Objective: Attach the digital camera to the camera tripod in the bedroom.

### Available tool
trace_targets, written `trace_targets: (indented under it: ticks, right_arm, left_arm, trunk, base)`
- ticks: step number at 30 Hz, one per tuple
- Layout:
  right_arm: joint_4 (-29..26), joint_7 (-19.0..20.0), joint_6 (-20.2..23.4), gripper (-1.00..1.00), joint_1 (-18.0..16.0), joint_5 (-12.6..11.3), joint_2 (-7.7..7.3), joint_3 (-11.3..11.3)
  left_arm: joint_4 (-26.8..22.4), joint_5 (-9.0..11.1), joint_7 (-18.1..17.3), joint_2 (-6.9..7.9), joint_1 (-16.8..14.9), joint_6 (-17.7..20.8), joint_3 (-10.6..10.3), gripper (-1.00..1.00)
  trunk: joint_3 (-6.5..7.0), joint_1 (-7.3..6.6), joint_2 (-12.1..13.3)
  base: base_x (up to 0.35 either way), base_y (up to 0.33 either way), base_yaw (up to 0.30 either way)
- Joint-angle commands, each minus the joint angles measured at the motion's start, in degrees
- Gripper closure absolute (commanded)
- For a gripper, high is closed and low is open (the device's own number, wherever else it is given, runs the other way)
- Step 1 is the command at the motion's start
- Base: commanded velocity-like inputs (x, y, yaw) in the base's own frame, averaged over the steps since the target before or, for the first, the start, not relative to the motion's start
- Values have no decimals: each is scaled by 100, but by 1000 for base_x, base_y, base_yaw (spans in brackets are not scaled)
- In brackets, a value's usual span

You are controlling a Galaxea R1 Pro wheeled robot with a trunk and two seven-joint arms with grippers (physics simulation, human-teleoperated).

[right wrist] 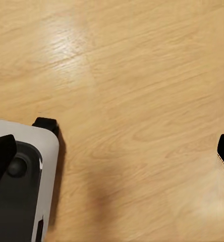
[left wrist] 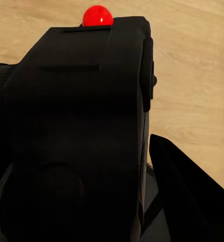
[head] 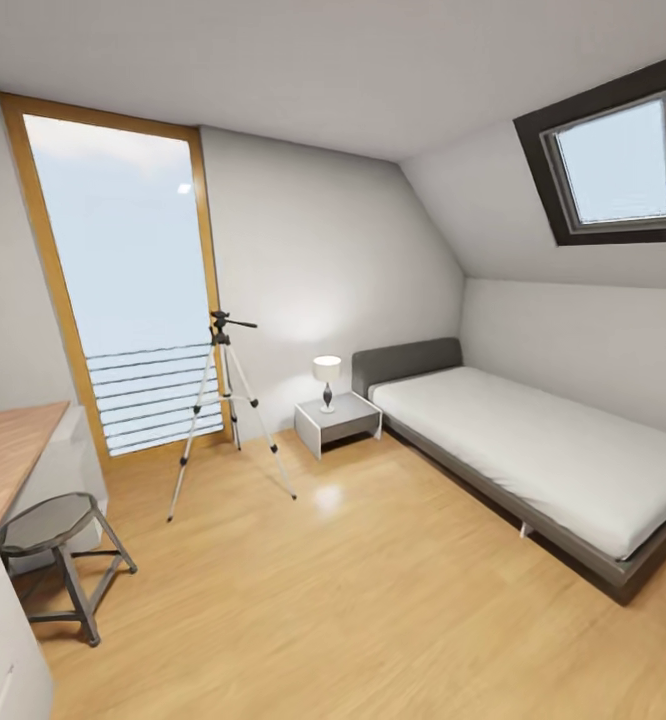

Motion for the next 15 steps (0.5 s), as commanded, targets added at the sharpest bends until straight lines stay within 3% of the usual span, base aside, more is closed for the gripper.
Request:
trace_targets:
  ticks: [1, 15]
  right_arm:
    - [18, 8, -35, -100, -6, 32, -2, 5]
    - [18, 8, -35, -100, -6, 32, 14, 11]
  left_arm:
    - [-1, 28, 20, -2, -2, 2, -51, 100]
    - [-2, 28, 20, -2, -2, 2, -53, 100]
  trunk:
    - [-1, 5, -2]
    - [-1, 5, -2]
  base:
    - [322, 0, 0]
    - [322, 0, 0]
